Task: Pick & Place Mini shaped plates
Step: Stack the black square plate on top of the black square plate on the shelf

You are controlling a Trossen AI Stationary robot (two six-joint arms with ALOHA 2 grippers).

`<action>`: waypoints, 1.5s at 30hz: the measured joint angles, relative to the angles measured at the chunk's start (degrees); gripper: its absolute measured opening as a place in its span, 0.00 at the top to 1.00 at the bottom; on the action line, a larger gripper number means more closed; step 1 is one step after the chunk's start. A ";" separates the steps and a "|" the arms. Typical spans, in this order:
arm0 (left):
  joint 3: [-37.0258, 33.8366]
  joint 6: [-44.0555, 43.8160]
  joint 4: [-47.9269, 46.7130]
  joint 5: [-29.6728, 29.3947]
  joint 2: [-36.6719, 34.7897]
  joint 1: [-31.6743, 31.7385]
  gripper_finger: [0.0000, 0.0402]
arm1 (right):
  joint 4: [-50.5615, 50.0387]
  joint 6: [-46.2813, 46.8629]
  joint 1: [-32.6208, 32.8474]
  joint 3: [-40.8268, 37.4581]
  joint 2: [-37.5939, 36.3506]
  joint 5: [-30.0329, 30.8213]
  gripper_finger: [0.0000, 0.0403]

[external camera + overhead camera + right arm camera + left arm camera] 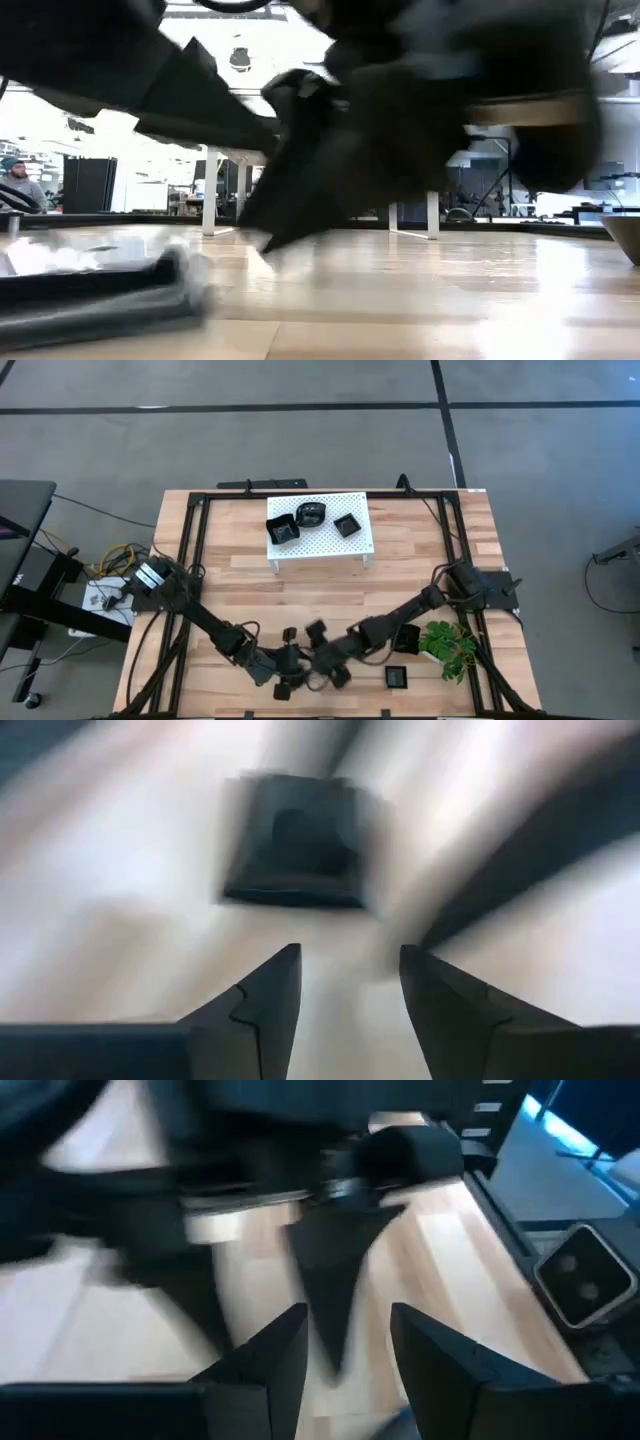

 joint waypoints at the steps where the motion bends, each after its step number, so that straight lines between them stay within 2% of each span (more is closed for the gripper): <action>1: -0.49 0.04 -0.50 -0.02 -0.88 0.25 0.63 | -0.62 -0.06 -0.14 0.10 -0.70 2.48 0.59; 3: -1.12 0.06 -1.05 -0.01 -2.73 0.73 0.63 | -2.92 -1.02 -0.73 0.10 -2.18 6.70 0.60; 6: -2.08 0.15 -2.09 -0.01 -6.30 1.21 0.63 | -6.76 -1.07 -1.34 0.08 -3.95 7.71 0.60; 8: -2.46 -0.27 -7.07 -0.03 -9.20 1.05 0.63 | -8.60 0.16 -1.72 0.08 -4.80 6.67 0.61; 12: -2.51 -2.36 -18.92 0.65 -15.90 -0.95 0.63 | -9.64 2.35 -2.03 0.08 -5.17 0.89 0.61; 15: -2.51 -9.12 -25.09 1.33 -18.44 -2.70 0.62 | -8.71 2.54 -1.64 0.10 -4.63 -2.04 0.59; 20: -2.53 -24.08 -27.91 2.07 -16.23 -5.24 0.56 | -4.12 0.82 -1.13 -0.02 -2.54 -3.66 0.49; 24: -2.53 -32.57 -28.08 3.37 -14.47 -7.48 0.53 | 6.90 0.22 -1.22 0.08 0.12 -4.15 0.40; 28: -2.53 -39.20 -31.67 5.87 -14.42 -9.46 0.53 | 15.85 1.62 -1.97 0.06 3.08 -10.46 0.35; 30: -2.53 -40.71 -33.54 5.88 -14.66 -10.32 0.53 | 20.57 4.16 -2.42 0.13 4.76 -14.28 0.34; 33: -2.53 -41.10 -33.77 5.89 -14.57 -11.06 0.53 | 23.48 4.78 -2.92 0.26 7.52 -14.99 0.34; 40: -2.88 -42.36 -34.06 6.30 -12.74 -10.92 0.53 | 22.95 2.86 -4.96 6.22 12.31 -14.76 0.34; 45: -4.36 -46.63 -33.82 9.20 -9.47 -11.14 0.54 | 20.86 0.25 -5.64 7.89 12.30 -15.07 0.34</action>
